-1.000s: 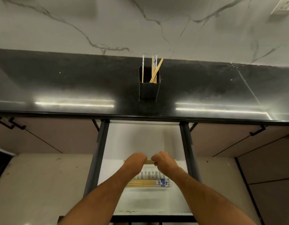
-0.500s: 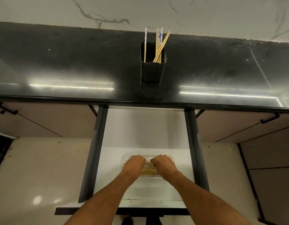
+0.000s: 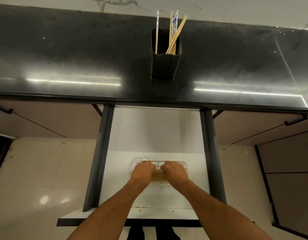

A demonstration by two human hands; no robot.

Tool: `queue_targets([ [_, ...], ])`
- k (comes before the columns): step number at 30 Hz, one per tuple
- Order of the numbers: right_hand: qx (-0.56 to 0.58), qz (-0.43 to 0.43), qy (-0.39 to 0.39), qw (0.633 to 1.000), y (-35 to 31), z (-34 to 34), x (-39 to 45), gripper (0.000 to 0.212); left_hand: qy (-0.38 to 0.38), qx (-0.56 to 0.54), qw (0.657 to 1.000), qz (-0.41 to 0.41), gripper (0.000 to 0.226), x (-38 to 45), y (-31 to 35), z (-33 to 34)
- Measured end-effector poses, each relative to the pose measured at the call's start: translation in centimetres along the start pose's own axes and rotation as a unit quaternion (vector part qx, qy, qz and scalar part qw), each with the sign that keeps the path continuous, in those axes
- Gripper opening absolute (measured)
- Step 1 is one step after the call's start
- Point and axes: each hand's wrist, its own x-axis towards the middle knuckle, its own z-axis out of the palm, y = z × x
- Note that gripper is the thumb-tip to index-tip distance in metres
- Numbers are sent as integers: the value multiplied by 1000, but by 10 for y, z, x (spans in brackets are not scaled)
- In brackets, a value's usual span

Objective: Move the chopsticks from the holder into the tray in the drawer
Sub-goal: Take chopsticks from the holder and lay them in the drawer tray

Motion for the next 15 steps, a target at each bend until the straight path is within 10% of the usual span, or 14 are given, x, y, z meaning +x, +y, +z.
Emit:
queue_targets([
  [15, -23, -10, 18, 1000, 10, -1, -8, 35, 77, -55, 996, 2, 43, -8, -7, 5],
])
